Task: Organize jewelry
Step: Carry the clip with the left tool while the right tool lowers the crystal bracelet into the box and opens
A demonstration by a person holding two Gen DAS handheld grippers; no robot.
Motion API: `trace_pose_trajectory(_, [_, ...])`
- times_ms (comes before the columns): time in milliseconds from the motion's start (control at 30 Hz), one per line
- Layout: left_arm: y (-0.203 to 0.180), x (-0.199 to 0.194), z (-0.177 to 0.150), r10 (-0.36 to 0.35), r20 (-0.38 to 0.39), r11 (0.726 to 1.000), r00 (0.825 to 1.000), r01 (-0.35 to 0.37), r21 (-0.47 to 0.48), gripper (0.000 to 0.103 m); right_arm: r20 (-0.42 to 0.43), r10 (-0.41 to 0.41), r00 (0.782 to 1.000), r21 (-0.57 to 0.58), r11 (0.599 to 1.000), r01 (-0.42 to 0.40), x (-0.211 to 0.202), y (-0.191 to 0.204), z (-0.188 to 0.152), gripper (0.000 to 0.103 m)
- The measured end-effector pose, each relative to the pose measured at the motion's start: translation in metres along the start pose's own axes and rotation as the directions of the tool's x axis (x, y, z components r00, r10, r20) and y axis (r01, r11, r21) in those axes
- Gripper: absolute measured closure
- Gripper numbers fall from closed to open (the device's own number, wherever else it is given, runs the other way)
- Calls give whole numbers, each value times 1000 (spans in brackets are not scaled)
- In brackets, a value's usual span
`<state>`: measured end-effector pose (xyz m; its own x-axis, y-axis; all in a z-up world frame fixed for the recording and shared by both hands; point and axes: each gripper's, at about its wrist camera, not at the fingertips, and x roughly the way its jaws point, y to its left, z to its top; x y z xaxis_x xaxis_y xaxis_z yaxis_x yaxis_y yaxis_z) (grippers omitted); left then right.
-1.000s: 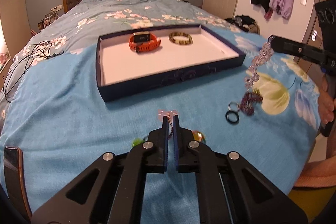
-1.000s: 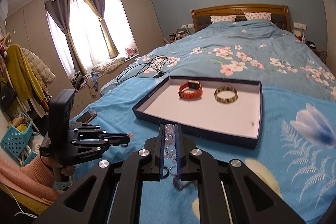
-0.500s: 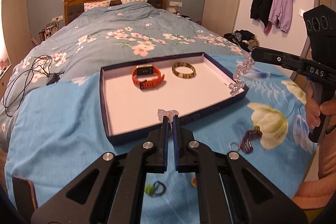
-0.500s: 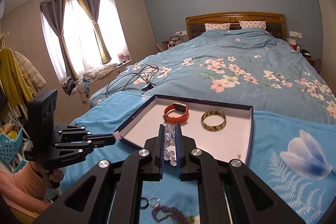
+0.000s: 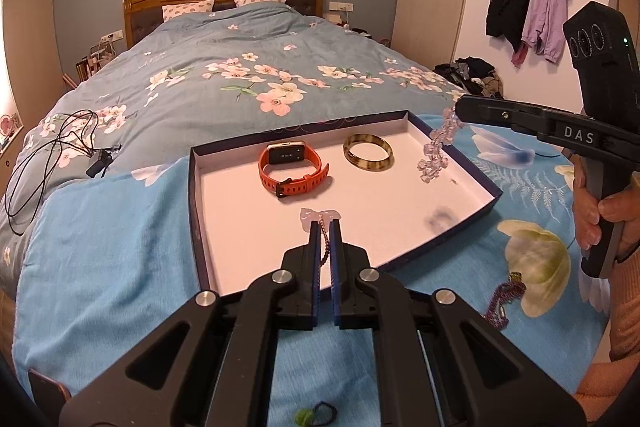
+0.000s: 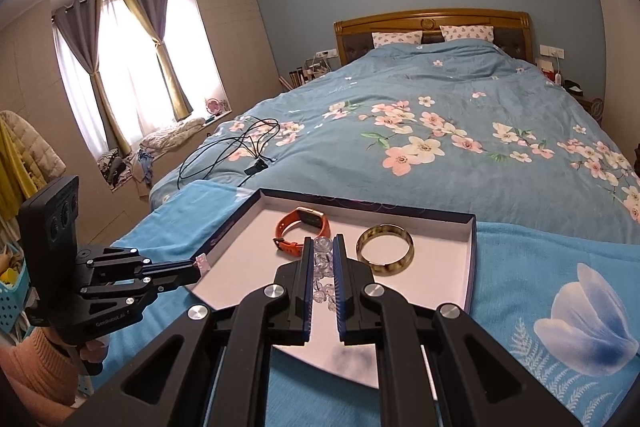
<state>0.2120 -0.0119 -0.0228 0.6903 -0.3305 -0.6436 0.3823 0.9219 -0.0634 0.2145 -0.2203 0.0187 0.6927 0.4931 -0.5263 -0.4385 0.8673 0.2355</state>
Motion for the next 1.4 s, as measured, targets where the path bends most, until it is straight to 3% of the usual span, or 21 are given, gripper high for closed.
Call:
trace_pose_trajectory(867, [10, 68, 19, 26, -100, 1000, 995, -28, -13, 98, -92, -29, 995, 35, 999, 32, 57, -20, 0, 95])
trace_pose_trajectory(1400, [13, 107, 27, 24, -166, 999, 986, -30, -36, 98, -208, -51, 977, 32, 998, 58, 85, -31, -18, 95])
